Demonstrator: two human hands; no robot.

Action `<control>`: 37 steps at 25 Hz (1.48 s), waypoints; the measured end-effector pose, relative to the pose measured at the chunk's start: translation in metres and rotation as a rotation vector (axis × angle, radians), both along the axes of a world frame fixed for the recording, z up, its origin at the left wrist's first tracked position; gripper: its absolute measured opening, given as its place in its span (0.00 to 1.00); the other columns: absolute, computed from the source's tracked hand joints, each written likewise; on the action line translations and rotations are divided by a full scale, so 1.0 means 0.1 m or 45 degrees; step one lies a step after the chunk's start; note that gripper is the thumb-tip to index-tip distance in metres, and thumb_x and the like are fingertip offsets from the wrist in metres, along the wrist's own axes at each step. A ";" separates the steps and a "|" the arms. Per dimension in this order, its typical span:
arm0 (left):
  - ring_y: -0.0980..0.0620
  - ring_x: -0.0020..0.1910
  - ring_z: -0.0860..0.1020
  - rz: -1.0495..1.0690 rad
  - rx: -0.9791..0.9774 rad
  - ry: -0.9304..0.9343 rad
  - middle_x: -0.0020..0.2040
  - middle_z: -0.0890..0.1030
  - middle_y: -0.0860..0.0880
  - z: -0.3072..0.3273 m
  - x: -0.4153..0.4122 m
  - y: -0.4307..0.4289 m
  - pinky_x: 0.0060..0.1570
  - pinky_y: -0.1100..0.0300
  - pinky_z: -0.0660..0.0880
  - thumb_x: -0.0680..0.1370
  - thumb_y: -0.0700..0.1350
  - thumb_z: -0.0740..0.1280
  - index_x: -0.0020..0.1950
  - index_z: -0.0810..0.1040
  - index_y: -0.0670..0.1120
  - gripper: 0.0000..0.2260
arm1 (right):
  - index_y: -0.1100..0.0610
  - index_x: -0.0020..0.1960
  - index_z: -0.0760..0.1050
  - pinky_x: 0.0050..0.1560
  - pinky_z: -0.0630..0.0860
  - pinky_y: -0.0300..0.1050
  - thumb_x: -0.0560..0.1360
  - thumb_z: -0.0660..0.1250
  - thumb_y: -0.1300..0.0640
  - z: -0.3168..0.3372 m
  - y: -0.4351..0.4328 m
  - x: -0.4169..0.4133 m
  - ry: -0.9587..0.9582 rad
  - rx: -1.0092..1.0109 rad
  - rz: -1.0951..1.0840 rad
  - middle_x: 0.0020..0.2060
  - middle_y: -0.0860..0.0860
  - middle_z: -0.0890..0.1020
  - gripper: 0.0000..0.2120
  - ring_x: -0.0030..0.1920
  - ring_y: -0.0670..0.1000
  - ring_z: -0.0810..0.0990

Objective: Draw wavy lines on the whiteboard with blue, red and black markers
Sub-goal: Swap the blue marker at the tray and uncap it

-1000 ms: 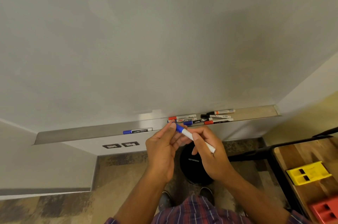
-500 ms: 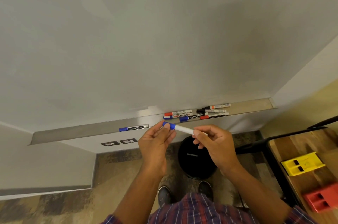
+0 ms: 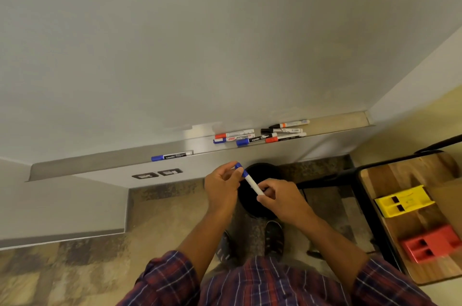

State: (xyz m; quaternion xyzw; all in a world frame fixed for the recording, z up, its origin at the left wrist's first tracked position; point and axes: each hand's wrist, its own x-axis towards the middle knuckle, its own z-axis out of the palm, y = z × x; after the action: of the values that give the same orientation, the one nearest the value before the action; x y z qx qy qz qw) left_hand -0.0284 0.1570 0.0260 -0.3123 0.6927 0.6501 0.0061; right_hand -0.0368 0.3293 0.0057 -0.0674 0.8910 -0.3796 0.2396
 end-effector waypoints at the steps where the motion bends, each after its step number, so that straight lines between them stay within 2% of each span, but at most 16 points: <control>1: 0.57 0.50 0.87 -0.086 -0.057 -0.012 0.55 0.88 0.50 -0.09 -0.03 0.04 0.55 0.61 0.84 0.81 0.40 0.73 0.66 0.83 0.46 0.13 | 0.50 0.57 0.82 0.42 0.80 0.39 0.78 0.74 0.52 -0.08 0.00 0.01 0.001 0.025 0.007 0.41 0.45 0.84 0.09 0.40 0.43 0.82; 4: 0.59 0.58 0.83 -0.379 -0.212 -0.106 0.64 0.84 0.51 -0.46 -0.06 0.18 0.62 0.65 0.79 0.83 0.42 0.70 0.76 0.75 0.48 0.20 | 0.53 0.52 0.81 0.41 0.79 0.42 0.77 0.74 0.54 -0.34 0.04 0.04 -0.103 0.074 -0.067 0.37 0.45 0.82 0.06 0.38 0.43 0.81; 7: 0.53 0.63 0.82 -0.599 -0.295 -0.268 0.66 0.84 0.49 -0.85 0.05 0.29 0.68 0.57 0.77 0.84 0.44 0.69 0.79 0.71 0.47 0.23 | 0.55 0.47 0.80 0.44 0.84 0.52 0.76 0.75 0.55 -0.59 0.12 0.08 -0.270 0.154 -0.184 0.38 0.49 0.83 0.06 0.38 0.49 0.84; 9: 0.50 0.66 0.81 -0.707 -0.350 -0.377 0.69 0.81 0.47 -1.03 0.16 0.33 0.66 0.59 0.75 0.84 0.45 0.69 0.80 0.71 0.46 0.24 | 0.55 0.48 0.79 0.45 0.84 0.54 0.76 0.75 0.55 -0.76 0.19 0.10 -0.362 0.201 -0.255 0.41 0.51 0.84 0.06 0.40 0.52 0.85; 11: 0.49 0.69 0.79 -0.746 -0.393 -0.445 0.72 0.79 0.45 -1.13 0.23 0.33 0.65 0.61 0.71 0.84 0.46 0.68 0.80 0.70 0.46 0.23 | 0.56 0.54 0.79 0.45 0.82 0.50 0.78 0.73 0.54 -0.88 0.23 0.09 -0.384 0.252 -0.282 0.47 0.54 0.85 0.08 0.44 0.52 0.84; 14: 0.48 0.71 0.77 -0.793 -0.464 -0.462 0.74 0.78 0.45 -1.27 0.25 0.32 0.70 0.57 0.71 0.85 0.48 0.66 0.80 0.70 0.45 0.23 | 0.59 0.71 0.71 0.46 0.73 0.44 0.80 0.71 0.53 -1.03 0.27 0.00 -0.444 0.269 -0.280 0.61 0.57 0.82 0.23 0.59 0.57 0.82; 17: 0.46 0.75 0.74 -0.802 -0.480 -0.463 0.76 0.75 0.45 -1.31 0.24 0.33 0.76 0.48 0.70 0.85 0.49 0.66 0.80 0.70 0.46 0.23 | 0.60 0.76 0.66 0.51 0.75 0.46 0.81 0.70 0.53 -1.14 0.32 -0.07 -0.499 0.285 -0.211 0.67 0.58 0.78 0.27 0.64 0.58 0.79; 20: 0.45 0.78 0.70 -0.877 -0.631 -0.437 0.79 0.72 0.46 -1.25 0.24 0.36 0.77 0.52 0.65 0.86 0.50 0.64 0.82 0.68 0.46 0.24 | 0.59 0.79 0.62 0.64 0.75 0.50 0.81 0.68 0.52 -1.17 0.36 -0.04 -0.427 0.306 -0.142 0.73 0.58 0.73 0.31 0.72 0.59 0.74; 25: 0.46 0.78 0.69 -0.944 -0.807 -0.372 0.79 0.71 0.46 -1.20 0.26 0.40 0.75 0.53 0.66 0.86 0.52 0.63 0.82 0.67 0.47 0.25 | 0.58 0.83 0.54 0.75 0.68 0.55 0.82 0.65 0.50 -1.11 0.35 0.04 -0.227 0.304 -0.092 0.81 0.57 0.62 0.35 0.79 0.58 0.63; 28: 0.47 0.78 0.68 -0.932 -0.877 -0.348 0.80 0.70 0.47 -1.18 0.28 0.45 0.76 0.52 0.65 0.86 0.53 0.63 0.82 0.67 0.47 0.25 | 0.56 0.84 0.52 0.76 0.67 0.56 0.83 0.65 0.49 -1.05 0.36 0.04 -0.094 0.328 -0.045 0.82 0.55 0.59 0.36 0.81 0.57 0.60; 31: 0.47 0.78 0.67 -0.892 -0.946 -0.298 0.79 0.70 0.47 -1.15 0.24 0.47 0.78 0.52 0.64 0.86 0.54 0.62 0.81 0.67 0.48 0.24 | 0.56 0.83 0.54 0.76 0.68 0.55 0.82 0.66 0.49 -0.96 0.35 -0.03 0.041 0.313 -0.029 0.82 0.55 0.60 0.35 0.81 0.55 0.60; 37: 0.48 0.78 0.67 -0.795 -1.061 -0.199 0.78 0.71 0.48 -0.90 0.02 0.39 0.77 0.50 0.64 0.86 0.53 0.62 0.79 0.69 0.48 0.22 | 0.56 0.78 0.64 0.71 0.72 0.54 0.81 0.66 0.51 -0.67 0.30 -0.36 0.326 0.266 0.003 0.75 0.54 0.69 0.28 0.75 0.55 0.69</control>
State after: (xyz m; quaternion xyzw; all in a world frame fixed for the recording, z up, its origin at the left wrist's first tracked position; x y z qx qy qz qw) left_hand -0.0267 0.1958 -0.0640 -0.1145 0.9500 0.2615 0.1263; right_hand -0.0724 0.3593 -0.0609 -0.0908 0.9489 -0.2728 0.1301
